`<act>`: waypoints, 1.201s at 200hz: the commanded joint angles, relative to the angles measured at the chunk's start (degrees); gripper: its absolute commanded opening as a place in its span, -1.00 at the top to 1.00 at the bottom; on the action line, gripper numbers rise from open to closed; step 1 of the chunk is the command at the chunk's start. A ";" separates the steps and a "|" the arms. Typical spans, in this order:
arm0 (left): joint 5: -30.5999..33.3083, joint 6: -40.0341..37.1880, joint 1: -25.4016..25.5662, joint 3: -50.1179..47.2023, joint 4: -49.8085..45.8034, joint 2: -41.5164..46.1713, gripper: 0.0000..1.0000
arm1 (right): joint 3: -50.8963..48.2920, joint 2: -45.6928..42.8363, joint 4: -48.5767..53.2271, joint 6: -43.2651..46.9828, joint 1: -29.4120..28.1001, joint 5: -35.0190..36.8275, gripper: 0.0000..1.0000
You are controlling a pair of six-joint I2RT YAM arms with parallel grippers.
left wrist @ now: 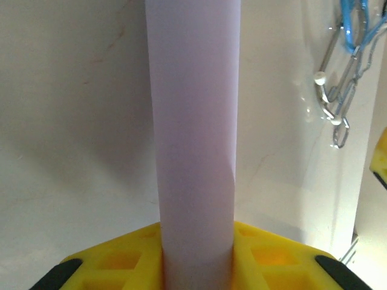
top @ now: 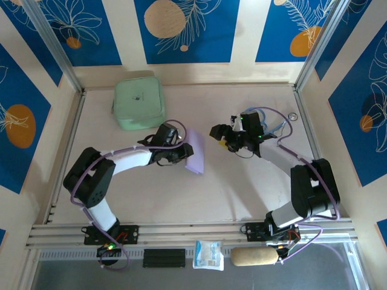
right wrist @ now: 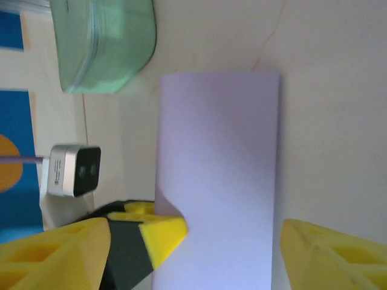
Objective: Fold a paper plane with a square sheet of paper (pick it up from the middle)
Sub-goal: First fold the square sheet of paper in half at the center of the table, then hold the square sheet of paper at the center of the table.
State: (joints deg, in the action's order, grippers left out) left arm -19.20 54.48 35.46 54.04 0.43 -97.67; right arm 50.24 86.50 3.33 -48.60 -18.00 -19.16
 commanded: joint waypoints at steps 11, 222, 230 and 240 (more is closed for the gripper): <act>3.58 1.54 -0.43 -2.47 1.27 -1.45 0.44 | 1.63 5.34 -0.06 -0.49 -3.03 -3.10 -0.16; 13.97 -2.89 -0.35 2.43 -18.67 0.20 -0.10 | 16.82 28.06 20.57 1.23 -9.99 4.17 0.76; 14.49 -3.63 -0.29 3.24 -20.14 0.24 -0.18 | 16.74 27.98 20.30 1.06 -9.91 3.83 0.76; 14.08 -4.63 -0.17 4.52 -21.17 -0.20 -0.28 | 16.73 27.80 19.85 0.90 -9.87 3.16 0.75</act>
State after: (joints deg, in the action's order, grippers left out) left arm -8.56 52.69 35.46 55.35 -12.64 -99.26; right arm 66.78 112.66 19.66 -47.99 -27.64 -17.34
